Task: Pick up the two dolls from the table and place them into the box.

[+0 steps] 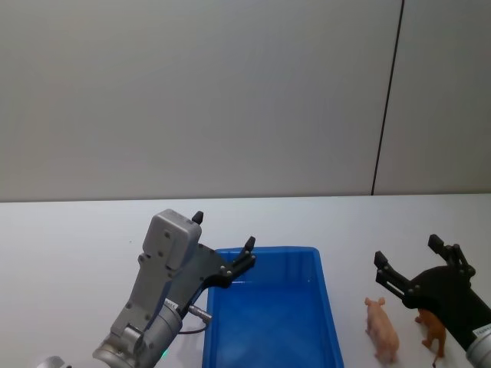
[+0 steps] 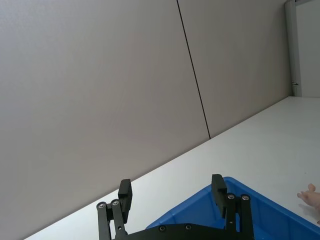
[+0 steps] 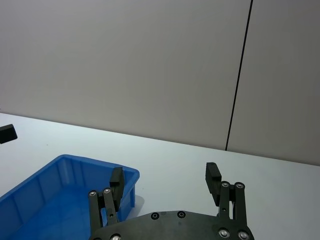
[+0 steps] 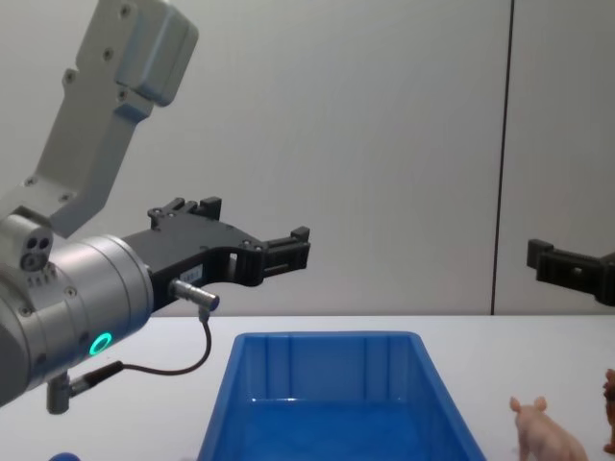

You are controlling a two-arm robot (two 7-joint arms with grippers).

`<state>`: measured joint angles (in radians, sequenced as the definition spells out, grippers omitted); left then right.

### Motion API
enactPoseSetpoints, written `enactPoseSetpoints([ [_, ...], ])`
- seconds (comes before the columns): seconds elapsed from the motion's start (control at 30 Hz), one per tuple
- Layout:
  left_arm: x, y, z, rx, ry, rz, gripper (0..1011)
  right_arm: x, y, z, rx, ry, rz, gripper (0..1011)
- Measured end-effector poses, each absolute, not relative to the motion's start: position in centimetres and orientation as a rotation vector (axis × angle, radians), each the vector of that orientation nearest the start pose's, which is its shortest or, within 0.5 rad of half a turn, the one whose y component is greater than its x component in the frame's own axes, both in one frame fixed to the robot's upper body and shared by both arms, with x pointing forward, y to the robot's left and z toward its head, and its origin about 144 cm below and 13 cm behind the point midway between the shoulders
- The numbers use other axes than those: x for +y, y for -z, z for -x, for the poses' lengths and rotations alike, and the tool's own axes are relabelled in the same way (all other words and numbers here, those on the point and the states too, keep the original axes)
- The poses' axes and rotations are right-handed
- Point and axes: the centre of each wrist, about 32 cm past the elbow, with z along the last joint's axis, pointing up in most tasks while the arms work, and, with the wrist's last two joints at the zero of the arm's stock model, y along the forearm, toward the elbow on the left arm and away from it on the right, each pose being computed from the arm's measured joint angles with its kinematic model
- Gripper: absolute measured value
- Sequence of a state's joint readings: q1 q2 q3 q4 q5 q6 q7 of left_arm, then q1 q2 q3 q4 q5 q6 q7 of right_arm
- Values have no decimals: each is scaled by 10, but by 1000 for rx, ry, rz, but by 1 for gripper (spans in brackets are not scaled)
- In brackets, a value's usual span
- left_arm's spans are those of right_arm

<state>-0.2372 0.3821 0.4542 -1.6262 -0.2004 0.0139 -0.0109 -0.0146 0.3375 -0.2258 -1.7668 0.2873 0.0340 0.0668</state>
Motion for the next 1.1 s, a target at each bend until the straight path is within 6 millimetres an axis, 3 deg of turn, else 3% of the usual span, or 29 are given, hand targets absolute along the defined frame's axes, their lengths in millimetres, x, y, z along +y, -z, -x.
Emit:
enactPoseSetpoints([
  [1.1,198,-1204,-492,-268,-1124,-61,1001,-237,-1189,-443,-75,1230,-26,1001],
])
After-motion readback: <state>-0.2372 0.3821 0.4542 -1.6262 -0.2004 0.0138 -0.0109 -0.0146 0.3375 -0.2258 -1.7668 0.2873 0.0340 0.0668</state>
